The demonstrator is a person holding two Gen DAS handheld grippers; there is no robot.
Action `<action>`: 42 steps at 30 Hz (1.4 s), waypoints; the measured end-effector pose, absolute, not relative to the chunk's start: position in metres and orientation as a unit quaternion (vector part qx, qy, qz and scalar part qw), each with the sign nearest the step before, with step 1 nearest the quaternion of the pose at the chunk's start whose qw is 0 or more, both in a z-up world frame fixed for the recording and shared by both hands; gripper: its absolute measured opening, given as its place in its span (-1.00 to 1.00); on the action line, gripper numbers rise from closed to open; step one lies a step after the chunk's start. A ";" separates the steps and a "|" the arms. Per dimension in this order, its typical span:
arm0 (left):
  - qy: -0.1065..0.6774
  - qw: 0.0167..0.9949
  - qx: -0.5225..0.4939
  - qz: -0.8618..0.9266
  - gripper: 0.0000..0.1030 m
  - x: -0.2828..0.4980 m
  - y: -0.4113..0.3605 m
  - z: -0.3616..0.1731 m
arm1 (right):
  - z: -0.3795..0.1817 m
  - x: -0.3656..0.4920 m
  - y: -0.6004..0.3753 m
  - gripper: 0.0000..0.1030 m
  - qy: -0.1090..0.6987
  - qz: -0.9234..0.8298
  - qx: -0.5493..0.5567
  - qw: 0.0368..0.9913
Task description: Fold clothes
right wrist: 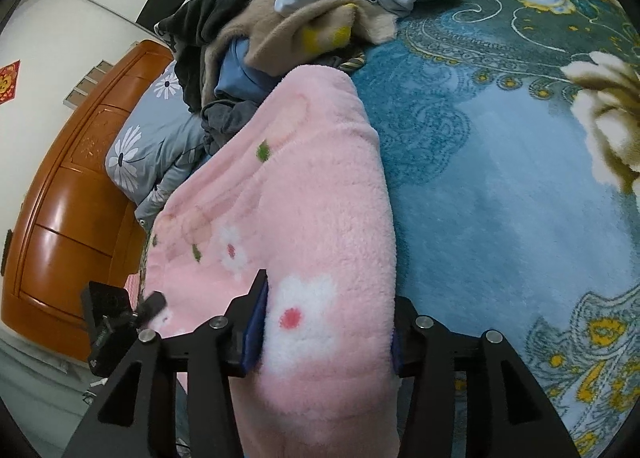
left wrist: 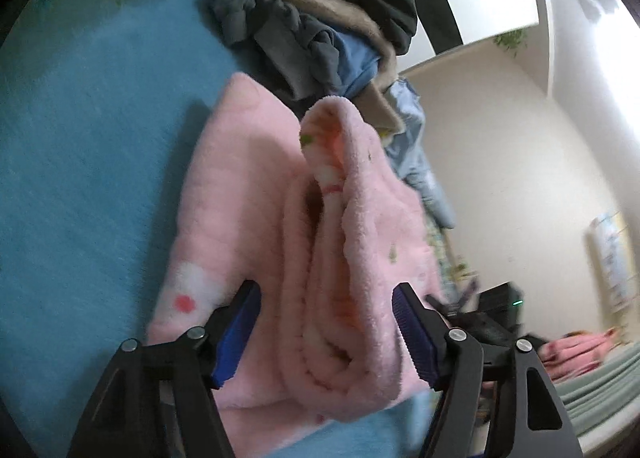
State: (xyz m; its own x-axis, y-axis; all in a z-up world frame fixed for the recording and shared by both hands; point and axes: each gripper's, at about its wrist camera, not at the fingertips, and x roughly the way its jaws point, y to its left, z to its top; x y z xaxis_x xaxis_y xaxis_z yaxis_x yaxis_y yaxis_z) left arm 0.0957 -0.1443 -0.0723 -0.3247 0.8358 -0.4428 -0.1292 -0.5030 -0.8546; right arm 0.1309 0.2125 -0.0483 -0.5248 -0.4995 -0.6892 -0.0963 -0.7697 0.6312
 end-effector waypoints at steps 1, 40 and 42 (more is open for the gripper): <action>-0.383 0.343 -0.475 0.714 0.40 0.094 -0.143 -0.072 | -0.049 0.131 0.213 -0.02 -0.318 -0.813 0.471 0.125; -0.260 0.240 -0.433 0.829 0.03 0.114 -0.188 -0.030 | -0.035 0.139 0.198 0.10 -0.292 -0.821 0.465 0.155; -0.231 0.228 -0.404 0.855 0.16 0.118 -0.189 -0.005 | -0.022 0.141 0.197 0.10 -0.268 -0.835 0.457 0.146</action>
State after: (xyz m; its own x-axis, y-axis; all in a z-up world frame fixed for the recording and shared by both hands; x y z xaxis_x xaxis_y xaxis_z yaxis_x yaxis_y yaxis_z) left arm 0.1180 -0.1893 -0.0045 -0.5689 0.5769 -0.5861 -0.2024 -0.7890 -0.5801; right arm 0.1411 0.1972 -0.0224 -0.5389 -0.4888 -0.6860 -0.0016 -0.8139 0.5811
